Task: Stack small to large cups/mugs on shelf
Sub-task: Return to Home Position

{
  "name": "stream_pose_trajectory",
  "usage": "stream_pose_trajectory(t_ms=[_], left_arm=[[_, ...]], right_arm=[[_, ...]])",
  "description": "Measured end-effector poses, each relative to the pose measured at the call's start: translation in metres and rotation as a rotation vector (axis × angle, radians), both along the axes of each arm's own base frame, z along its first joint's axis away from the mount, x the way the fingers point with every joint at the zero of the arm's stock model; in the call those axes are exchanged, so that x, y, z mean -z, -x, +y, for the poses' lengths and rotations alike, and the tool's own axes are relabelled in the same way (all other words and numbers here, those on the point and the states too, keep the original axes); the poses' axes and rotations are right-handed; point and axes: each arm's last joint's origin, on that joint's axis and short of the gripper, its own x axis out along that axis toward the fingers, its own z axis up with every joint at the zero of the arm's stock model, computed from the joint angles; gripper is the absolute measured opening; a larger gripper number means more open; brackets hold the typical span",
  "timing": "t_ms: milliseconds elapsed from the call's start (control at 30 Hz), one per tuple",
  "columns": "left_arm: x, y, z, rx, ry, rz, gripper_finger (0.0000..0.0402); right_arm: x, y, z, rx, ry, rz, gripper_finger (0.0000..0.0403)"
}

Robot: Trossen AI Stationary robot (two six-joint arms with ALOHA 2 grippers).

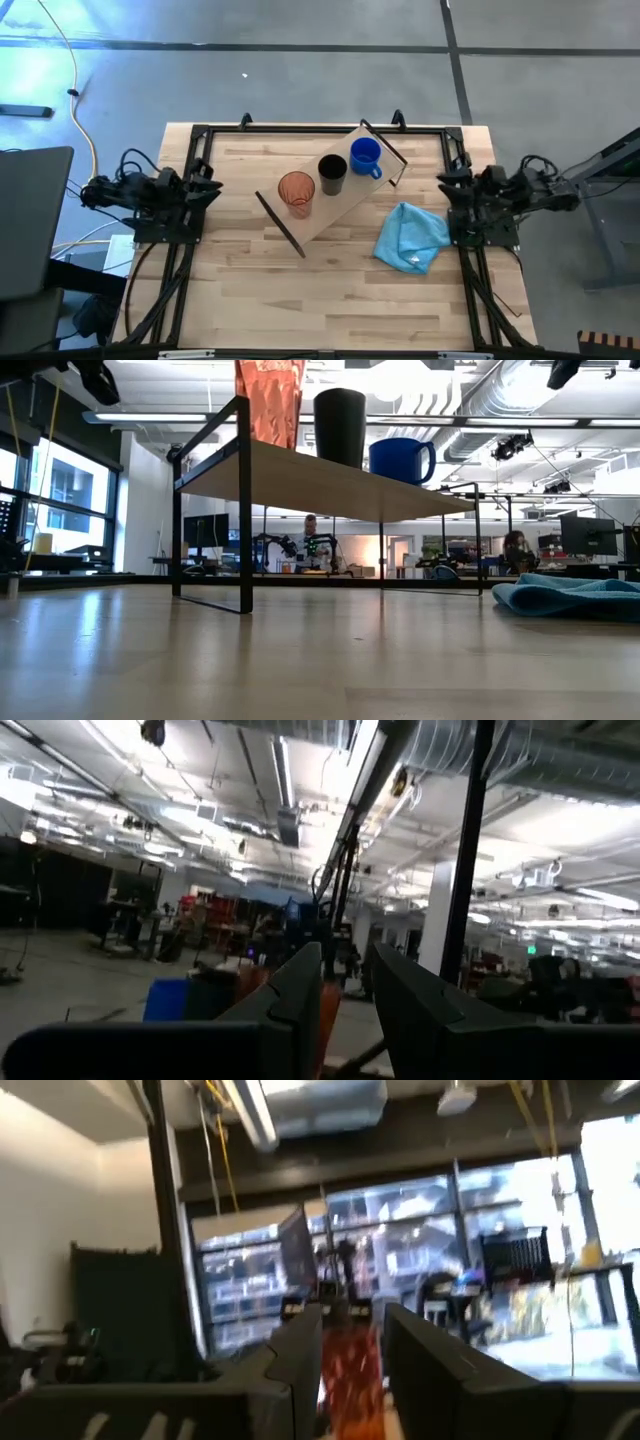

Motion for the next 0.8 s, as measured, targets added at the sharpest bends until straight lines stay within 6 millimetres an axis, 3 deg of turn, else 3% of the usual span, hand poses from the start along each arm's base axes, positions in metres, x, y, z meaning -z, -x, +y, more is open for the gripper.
stream_pose_trajectory(t_ms=[467, 800], left_arm=[[0.001, -0.001, -0.003, 0.102, 0.009, -0.016, 0.0083], [0.001, -0.001, -0.002, 0.078, 0.021, -0.015, 0.0083]], right_arm=[[0.021, -0.012, -0.002, -0.031, -0.094, 0.223, 0.0103], [0.024, -0.013, -0.008, -0.036, -0.075, 0.259, 0.0103]])
